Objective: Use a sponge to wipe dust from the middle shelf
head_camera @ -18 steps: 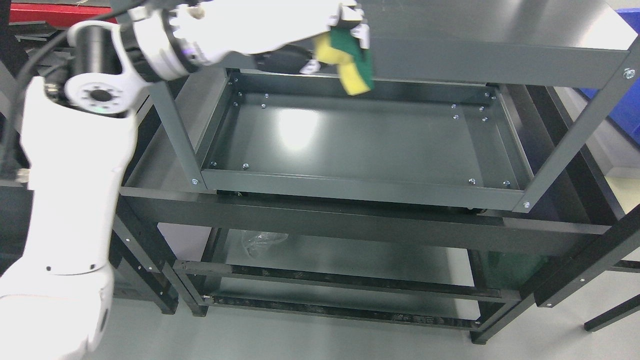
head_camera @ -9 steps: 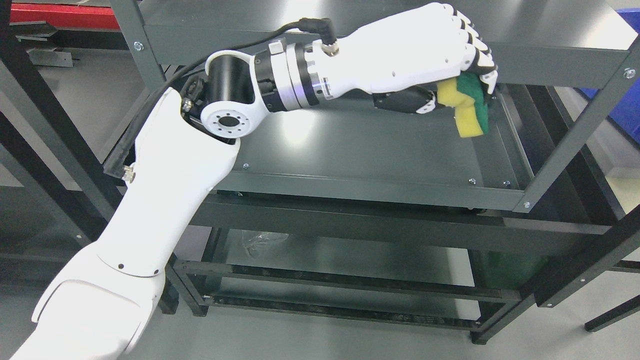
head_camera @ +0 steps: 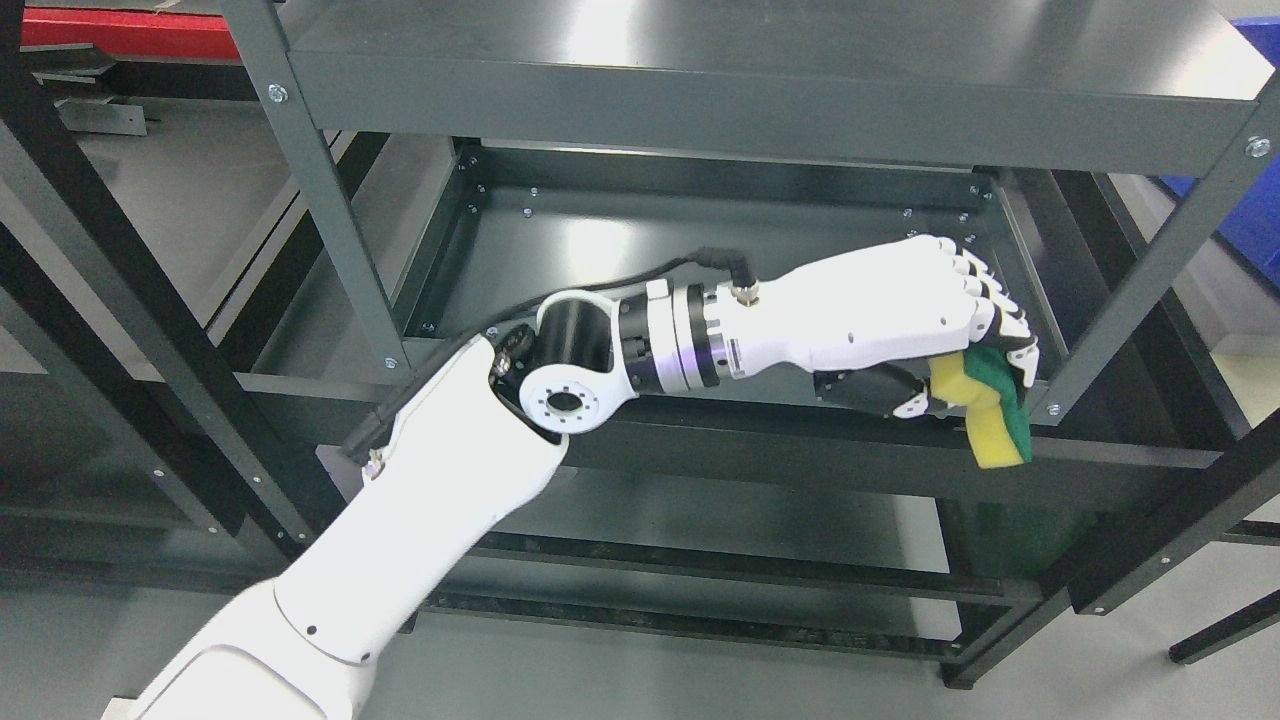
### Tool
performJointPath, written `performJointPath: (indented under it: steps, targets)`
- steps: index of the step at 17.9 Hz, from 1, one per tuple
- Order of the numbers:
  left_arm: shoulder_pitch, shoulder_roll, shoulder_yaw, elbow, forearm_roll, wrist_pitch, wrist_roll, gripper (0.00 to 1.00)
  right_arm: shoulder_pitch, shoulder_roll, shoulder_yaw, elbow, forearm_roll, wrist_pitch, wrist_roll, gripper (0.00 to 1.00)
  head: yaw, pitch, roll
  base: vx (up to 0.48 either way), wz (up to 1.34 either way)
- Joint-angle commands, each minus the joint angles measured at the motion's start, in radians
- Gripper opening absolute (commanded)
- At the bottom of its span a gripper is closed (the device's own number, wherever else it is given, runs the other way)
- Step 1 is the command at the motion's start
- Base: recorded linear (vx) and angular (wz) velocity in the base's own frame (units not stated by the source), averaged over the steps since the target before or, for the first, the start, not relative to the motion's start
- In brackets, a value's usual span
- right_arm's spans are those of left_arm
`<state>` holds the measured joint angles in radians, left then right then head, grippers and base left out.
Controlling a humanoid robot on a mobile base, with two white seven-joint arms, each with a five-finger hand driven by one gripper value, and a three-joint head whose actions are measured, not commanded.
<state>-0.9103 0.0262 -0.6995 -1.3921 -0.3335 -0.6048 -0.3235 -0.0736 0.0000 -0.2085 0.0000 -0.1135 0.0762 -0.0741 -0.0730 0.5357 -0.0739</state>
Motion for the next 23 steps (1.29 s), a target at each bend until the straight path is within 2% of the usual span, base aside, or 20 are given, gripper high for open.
performJointPath:
  steps: [1, 3, 4, 6, 11, 14, 18, 23]
  targets:
    - [0.309, -0.009, 0.046, -0.002, 0.155, 0.134, 0.33, 0.03, 0.0, -0.017, 0.0, -0.017, 0.0, 0.0, 0.001, 1.0, 0.0, 0.0, 0.0, 0.0, 0.0]
    - [0.375, -0.009, 0.164, -0.011, 0.233, 0.16, 0.515, 0.03, 0.0, -0.017, 0.0, -0.017, 0.0, 0.0, 0.001, 1.0, 0.0, 0.0, 0.0, 0.0, 0.0]
    - [0.411, -0.009, 0.217, -0.022, 0.254, 0.16, 0.523, 0.03, 0.0, -0.017, 0.0, -0.017, 0.0, 0.0, 0.001, 1.0, 0.0, 0.0, 0.0, 0.0, 0.0]
    - [0.522, -0.009, 0.331, -0.068, 0.268, 0.165, 0.52, 0.02, 0.0, -0.017, 0.0, -0.017, 0.0, 0.0, 0.001, 1.0, 0.0, 0.0, 0.0, 0.0, 0.0]
    - [0.72, -0.009, 0.455, -0.214, 0.321, 0.165, 0.485, 0.01, 0.0, -0.017, 0.0, -0.017, 0.0, 0.0, 0.001, 1.0, 0.0, 0.0, 0.0, 0.0, 0.0]
    - [0.746, -0.002, 0.564, -0.231, 0.395, 0.181, 0.443, 0.0, 0.0, -0.017, 0.0, -0.017, 0.0, 0.0, 0.001, 1.0, 0.0, 0.0, 0.0, 0.0, 0.0]
    - [0.804, 0.078, 0.705, -0.246, 0.461, 0.194, 0.44, 0.0, 0.0, -0.017, 0.0, -0.017, 0.0, 0.0, 0.001, 1.0, 0.0, 0.0, 0.0, 0.0, 0.0]
    - [0.849, 0.087, 0.726, -0.248, 0.481, 0.194, 0.439, 0.0, 0.0, -0.017, 0.0, -0.017, 0.0, 0.0, 0.001, 1.0, 0.0, 0.0, 0.0, 0.0, 0.0]
